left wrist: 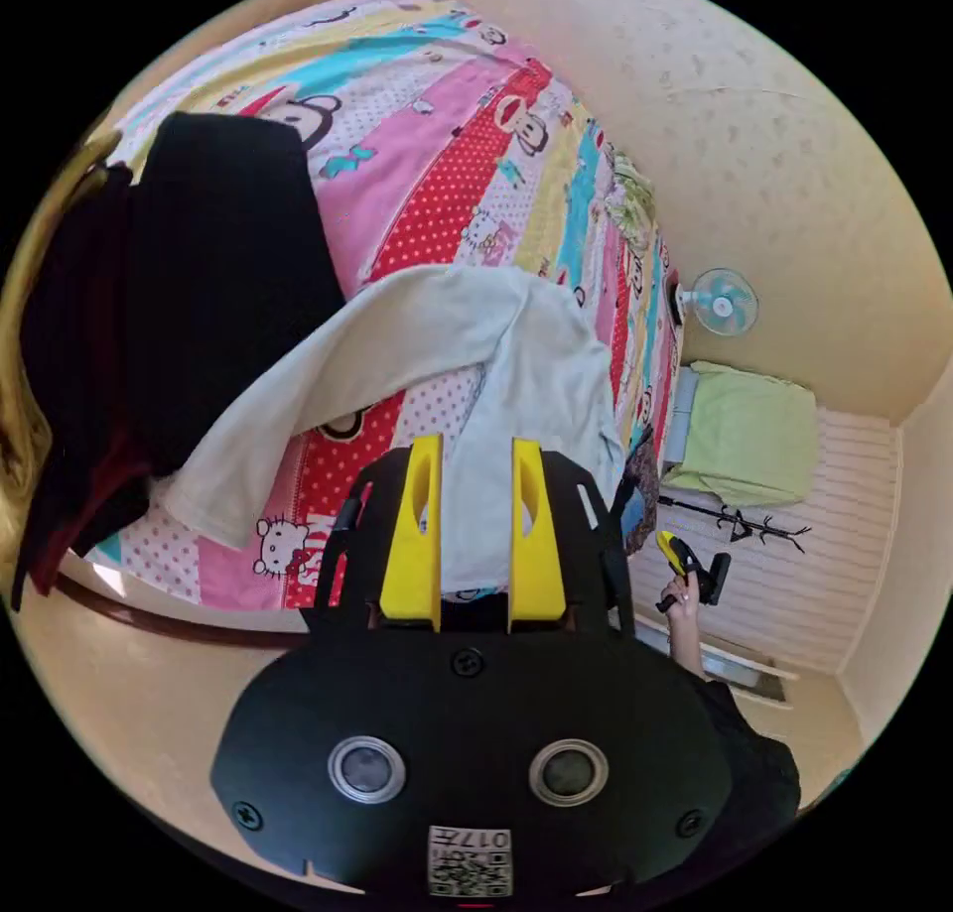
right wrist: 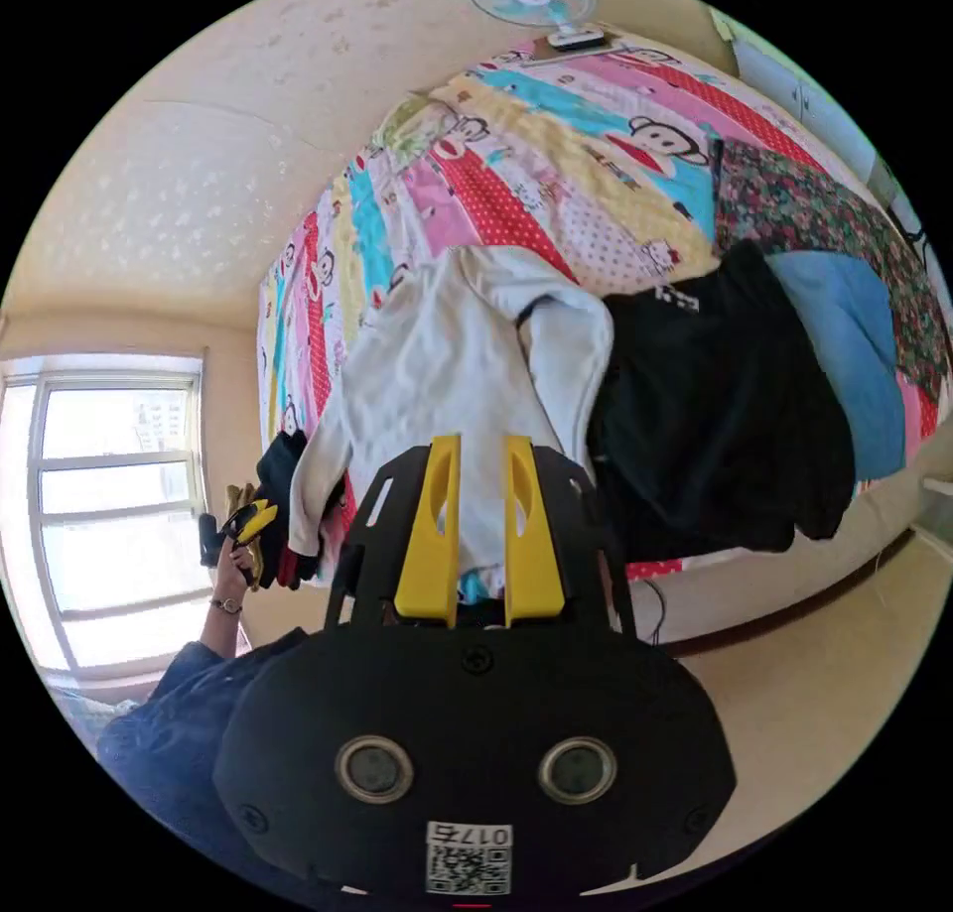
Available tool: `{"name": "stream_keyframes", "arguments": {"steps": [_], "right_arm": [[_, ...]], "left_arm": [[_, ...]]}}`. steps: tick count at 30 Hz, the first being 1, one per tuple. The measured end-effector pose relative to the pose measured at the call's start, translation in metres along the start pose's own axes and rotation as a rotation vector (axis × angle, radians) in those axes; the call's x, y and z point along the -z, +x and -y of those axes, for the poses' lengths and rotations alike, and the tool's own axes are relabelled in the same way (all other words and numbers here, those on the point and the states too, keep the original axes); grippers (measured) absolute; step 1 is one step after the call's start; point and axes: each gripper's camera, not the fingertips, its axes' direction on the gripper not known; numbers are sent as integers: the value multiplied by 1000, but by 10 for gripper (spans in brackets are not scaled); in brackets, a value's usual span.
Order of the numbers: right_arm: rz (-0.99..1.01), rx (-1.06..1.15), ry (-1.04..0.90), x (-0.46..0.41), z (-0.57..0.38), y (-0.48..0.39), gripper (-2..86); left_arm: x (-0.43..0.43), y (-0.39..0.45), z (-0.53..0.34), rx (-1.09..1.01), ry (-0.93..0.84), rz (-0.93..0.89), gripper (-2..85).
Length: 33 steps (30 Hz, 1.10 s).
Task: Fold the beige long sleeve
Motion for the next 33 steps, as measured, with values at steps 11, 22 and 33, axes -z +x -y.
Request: {"name": "stream_keyframes", "arguments": {"steps": [11,22,33], "right_arm": [[-61,-371,-44,50,-49,113,83],[-246,-130,-222,4,89,42,110],[-368,-85,-662,-93,189,69,19]], "left_arm": [[-85,-82,-44,-9,-317,-142,129],[-123,-73,-75,-146,-370,103,128],[-95,-107,-77,22,-433,106,53]]}}
